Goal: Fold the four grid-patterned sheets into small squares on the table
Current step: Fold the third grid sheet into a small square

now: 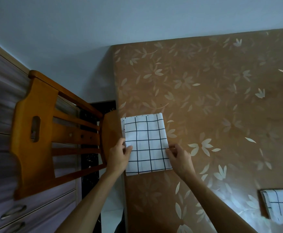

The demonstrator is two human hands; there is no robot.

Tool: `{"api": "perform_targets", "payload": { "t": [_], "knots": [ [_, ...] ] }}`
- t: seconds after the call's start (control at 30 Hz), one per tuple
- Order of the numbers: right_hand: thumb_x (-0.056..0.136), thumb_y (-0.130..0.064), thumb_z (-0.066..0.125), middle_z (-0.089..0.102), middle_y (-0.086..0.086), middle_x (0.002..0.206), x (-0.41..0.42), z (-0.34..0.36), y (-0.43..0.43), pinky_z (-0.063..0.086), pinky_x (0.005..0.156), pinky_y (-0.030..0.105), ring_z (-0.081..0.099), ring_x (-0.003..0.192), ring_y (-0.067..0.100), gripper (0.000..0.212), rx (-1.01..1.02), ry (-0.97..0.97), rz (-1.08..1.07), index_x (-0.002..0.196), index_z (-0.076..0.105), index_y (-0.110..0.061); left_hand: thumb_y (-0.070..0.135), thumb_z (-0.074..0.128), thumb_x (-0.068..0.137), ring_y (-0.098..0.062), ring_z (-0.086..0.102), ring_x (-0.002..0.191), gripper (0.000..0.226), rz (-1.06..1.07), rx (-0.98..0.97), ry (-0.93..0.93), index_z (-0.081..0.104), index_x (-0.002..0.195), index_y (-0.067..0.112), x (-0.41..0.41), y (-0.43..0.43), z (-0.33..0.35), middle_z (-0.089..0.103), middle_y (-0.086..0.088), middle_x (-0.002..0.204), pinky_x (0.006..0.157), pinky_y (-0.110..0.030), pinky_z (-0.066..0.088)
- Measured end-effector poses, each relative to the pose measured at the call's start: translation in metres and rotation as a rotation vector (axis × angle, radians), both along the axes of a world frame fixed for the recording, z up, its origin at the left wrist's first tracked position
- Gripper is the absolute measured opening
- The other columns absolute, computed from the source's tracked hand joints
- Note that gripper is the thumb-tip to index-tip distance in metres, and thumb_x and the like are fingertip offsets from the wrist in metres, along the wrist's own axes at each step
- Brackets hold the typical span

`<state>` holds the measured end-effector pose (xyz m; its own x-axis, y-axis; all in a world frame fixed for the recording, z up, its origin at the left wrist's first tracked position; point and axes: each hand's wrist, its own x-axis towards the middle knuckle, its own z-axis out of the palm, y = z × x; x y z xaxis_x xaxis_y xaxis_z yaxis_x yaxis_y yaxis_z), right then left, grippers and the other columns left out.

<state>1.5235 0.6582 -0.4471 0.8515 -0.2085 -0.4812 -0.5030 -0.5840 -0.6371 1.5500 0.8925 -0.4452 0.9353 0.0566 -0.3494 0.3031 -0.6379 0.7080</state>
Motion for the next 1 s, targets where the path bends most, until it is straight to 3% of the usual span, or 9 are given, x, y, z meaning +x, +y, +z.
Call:
{"api": "perform_targets", "payload": {
  "t": [0.13,0.37,0.47,0.53,0.63,0.73,0.8,0.9,1.0],
  "knots": [
    [0.097,-0.037,0.057,0.068,-0.013,0.088,0.004,0.002,0.003,0.061,0.071,0.038,0.068,0.081,0.010,0.022,-0.056,-0.016,0.006,0.112,0.060,-0.022,0.020,0.061,0.098,-0.005,0.045,0.043,0.020,0.014,0.070,-0.038,0.057,0.114,0.007,-0.003,-0.001,0.002,0.049,0.008,0.054,0.044,-0.017,0.041],
    [0.097,-0.034,0.055,0.069,-0.004,0.087,0.000,-0.003,0.013,0.058,0.064,0.042,0.066,0.075,0.017,0.016,-0.197,-0.051,-0.009,0.105,0.057,-0.020,0.033,0.066,0.094,-0.009,0.061,0.059,0.037,-0.007,0.204,-0.082,0.054,0.122,0.013,-0.001,-0.001,-0.001,0.064,0.005,0.070,0.047,-0.016,0.040],
    [0.097,-0.031,0.057,0.060,0.004,0.100,-0.002,0.001,0.017,0.054,0.072,0.042,0.057,0.088,0.022,0.022,-0.284,-0.221,-0.025,0.109,0.055,-0.012,0.037,0.068,0.092,-0.015,0.065,0.086,0.053,-0.010,0.364,-0.179,0.048,0.134,0.012,-0.001,-0.004,0.000,0.065,-0.004,0.101,0.060,-0.020,0.049],
    [0.098,-0.026,0.054,0.057,0.008,0.115,-0.001,0.004,0.022,0.049,0.085,0.041,0.052,0.102,0.023,0.027,-0.330,-0.430,0.082,0.119,0.055,-0.009,0.035,0.065,0.094,-0.022,0.059,0.109,0.054,-0.098,0.505,-0.362,0.049,0.138,0.009,-0.004,-0.008,0.000,0.057,-0.012,0.124,0.079,-0.031,0.056],
    [0.095,-0.013,0.054,0.046,0.013,0.147,0.007,0.005,0.038,0.038,0.106,0.041,0.044,0.132,0.026,0.040,-0.362,-0.550,0.336,0.135,0.051,-0.008,0.029,0.061,0.097,-0.032,0.046,0.135,0.049,-0.364,0.543,-0.532,0.051,0.140,0.009,-0.013,-0.016,-0.007,0.047,-0.020,0.146,0.106,-0.044,0.047],
    [0.095,-0.017,0.042,0.025,0.015,0.162,0.021,-0.010,0.051,0.025,0.118,0.045,0.023,0.150,0.030,0.056,-0.451,-0.501,0.584,0.150,0.036,-0.006,0.037,0.044,0.102,-0.036,0.031,0.148,0.056,-0.555,0.624,-0.458,0.038,0.150,0.009,-0.019,-0.023,-0.029,0.032,-0.020,0.159,0.115,-0.053,0.036],
    [0.099,-0.026,0.033,0.015,0.015,0.164,0.027,-0.024,0.051,0.025,0.120,0.049,0.014,0.152,0.029,0.060,-0.481,-0.433,0.698,0.154,0.025,-0.004,0.043,0.028,0.105,-0.034,0.022,0.151,0.061,-0.582,0.644,-0.382,0.030,0.154,0.008,-0.020,-0.023,-0.037,0.024,-0.018,0.163,0.118,-0.054,0.029],
    [0.107,-0.039,0.023,0.004,0.012,0.166,0.030,-0.039,0.041,0.023,0.121,0.048,0.003,0.154,0.024,0.060,-0.508,-0.358,0.768,0.158,0.014,-0.009,0.044,0.029,0.105,-0.031,0.014,0.154,0.062,-0.604,0.615,-0.366,0.027,0.156,0.009,-0.020,-0.017,-0.042,0.016,-0.016,0.165,0.120,-0.053,0.025],
    [0.103,-0.055,0.024,0.001,0.010,0.167,0.034,-0.038,0.028,0.011,0.125,0.045,-0.001,0.154,0.022,0.070,-0.564,-0.331,0.721,0.159,0.009,-0.015,0.053,0.034,0.103,-0.027,0.003,0.155,0.071,-0.624,0.577,-0.333,0.019,0.158,0.012,-0.018,-0.012,-0.042,0.006,-0.013,0.167,0.124,-0.051,0.016]
  ]
}}
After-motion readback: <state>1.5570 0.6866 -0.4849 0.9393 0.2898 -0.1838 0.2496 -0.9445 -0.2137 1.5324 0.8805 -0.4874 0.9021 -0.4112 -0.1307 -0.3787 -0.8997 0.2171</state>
